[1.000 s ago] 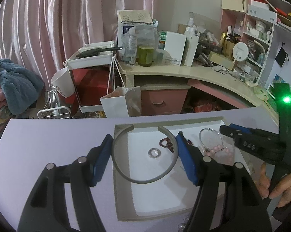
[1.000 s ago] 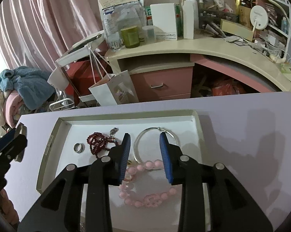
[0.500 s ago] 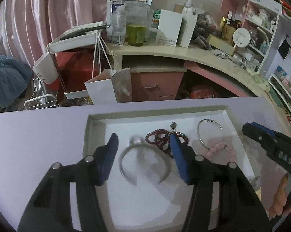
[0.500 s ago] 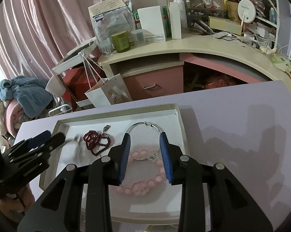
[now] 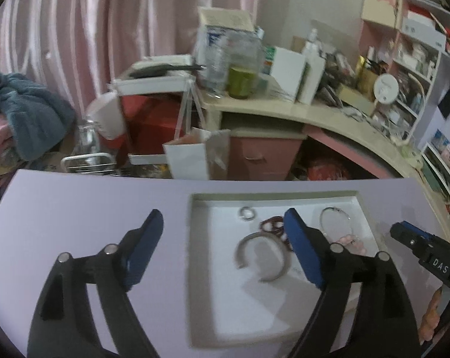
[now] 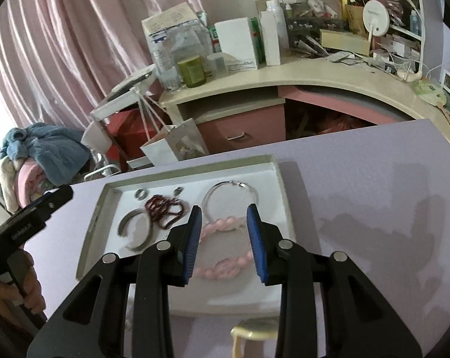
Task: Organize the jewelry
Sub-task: 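Move both tools back over the table toward the remaining pearl jewelry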
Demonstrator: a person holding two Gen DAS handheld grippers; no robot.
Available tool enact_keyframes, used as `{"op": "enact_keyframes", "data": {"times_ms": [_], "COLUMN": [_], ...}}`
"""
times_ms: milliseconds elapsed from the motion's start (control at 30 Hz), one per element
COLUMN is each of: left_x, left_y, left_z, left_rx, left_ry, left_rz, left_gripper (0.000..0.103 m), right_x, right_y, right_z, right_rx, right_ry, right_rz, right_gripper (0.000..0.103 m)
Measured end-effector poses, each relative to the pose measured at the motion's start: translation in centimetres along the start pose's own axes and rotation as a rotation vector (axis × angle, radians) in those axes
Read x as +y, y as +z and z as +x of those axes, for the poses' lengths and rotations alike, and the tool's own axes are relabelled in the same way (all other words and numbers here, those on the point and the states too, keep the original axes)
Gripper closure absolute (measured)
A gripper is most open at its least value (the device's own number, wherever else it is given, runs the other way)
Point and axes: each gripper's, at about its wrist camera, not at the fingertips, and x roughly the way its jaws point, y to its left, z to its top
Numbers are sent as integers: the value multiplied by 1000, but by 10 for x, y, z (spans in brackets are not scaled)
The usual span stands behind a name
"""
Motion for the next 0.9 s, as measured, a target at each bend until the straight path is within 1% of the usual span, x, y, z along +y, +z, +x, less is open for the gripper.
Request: {"op": "enact_keyframes", "data": {"times_ms": [100, 267, 467, 667, 800, 867, 900], "left_x": [15, 36, 49, 60, 71, 77, 79], "left_y": [-9, -34, -69, -107, -121, -127, -130], "left_z": [-25, -68, -105, -134, -148, -155, -158], "left_rx": [-24, -56, -61, -47, -44, -43, -42], "left_ry": [44, 112, 148, 169, 190, 200, 204], "left_rz": [-12, -40, -72, -122, -151, -163, -166], "left_gripper": [16, 14, 12, 12, 12, 12, 12], "right_x": [10, 32, 61, 90, 99, 99, 99], "right_y": [-10, -42, -93, -143, -159, -163, -163], "right_z": [-10, -23, -32, -26, -21, -17, -18], "right_rx": [2, 38, 100, 193, 226, 234, 223], "right_ry": [17, 59, 129, 184, 182, 172, 170], "right_rz": [-25, -86, -180, -269, -294, -285, -284], "right_gripper": [70, 70, 70, 70, 70, 70, 70]}}
